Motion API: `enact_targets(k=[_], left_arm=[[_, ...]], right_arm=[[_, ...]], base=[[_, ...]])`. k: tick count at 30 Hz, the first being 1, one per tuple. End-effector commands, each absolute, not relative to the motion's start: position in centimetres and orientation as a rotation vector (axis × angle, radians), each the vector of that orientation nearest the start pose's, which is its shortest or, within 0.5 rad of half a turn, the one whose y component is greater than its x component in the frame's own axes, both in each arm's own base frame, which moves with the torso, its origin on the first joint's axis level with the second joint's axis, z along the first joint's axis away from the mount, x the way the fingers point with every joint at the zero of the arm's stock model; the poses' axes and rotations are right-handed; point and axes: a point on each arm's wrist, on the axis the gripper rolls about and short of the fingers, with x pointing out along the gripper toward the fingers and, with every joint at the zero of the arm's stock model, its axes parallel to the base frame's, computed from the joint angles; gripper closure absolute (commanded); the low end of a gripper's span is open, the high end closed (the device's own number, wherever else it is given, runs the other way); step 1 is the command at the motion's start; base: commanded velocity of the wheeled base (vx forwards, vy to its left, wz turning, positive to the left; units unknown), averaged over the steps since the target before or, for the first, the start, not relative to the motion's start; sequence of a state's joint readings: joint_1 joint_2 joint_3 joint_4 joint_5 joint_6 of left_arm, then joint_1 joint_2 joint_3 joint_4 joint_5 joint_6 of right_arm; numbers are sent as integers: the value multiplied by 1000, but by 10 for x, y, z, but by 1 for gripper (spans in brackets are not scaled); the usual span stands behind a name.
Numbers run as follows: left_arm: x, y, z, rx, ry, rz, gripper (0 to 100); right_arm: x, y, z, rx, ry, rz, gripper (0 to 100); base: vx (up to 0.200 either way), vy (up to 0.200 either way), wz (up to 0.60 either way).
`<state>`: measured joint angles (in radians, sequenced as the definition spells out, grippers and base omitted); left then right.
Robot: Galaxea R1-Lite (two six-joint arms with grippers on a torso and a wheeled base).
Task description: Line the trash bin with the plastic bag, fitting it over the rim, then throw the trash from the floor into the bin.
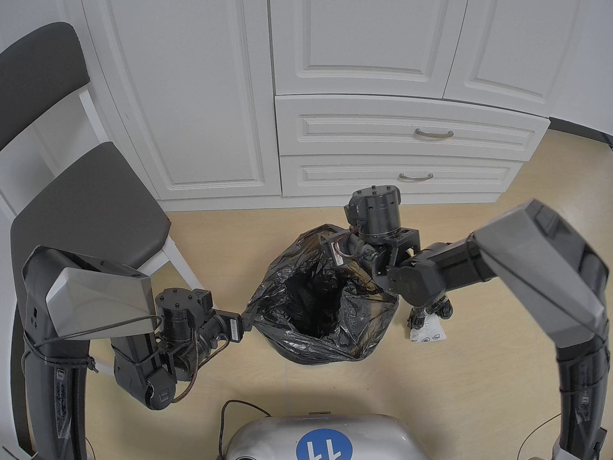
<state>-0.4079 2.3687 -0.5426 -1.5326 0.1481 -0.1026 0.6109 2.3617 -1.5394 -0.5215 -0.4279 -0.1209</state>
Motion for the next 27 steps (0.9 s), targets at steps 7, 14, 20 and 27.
enact_targets(k=[7,14,20,27], left_arm=[[325,-145,29,-87,183,-364,0],[334,-150,58,-96,207,-450,0],[297,-123,57,19,310,-490,0],[328,-159,59,35,322,-523,0]], right_arm=[[309,204,115,-140,452,154,0],[340,193,64,-53,455,107,0],[350,185,59,-32,456,111,0],[370,188,43,-9,454,89,0]], base=[[0,0,0],[0,0,0],[0,0,0],[0,0,0]])
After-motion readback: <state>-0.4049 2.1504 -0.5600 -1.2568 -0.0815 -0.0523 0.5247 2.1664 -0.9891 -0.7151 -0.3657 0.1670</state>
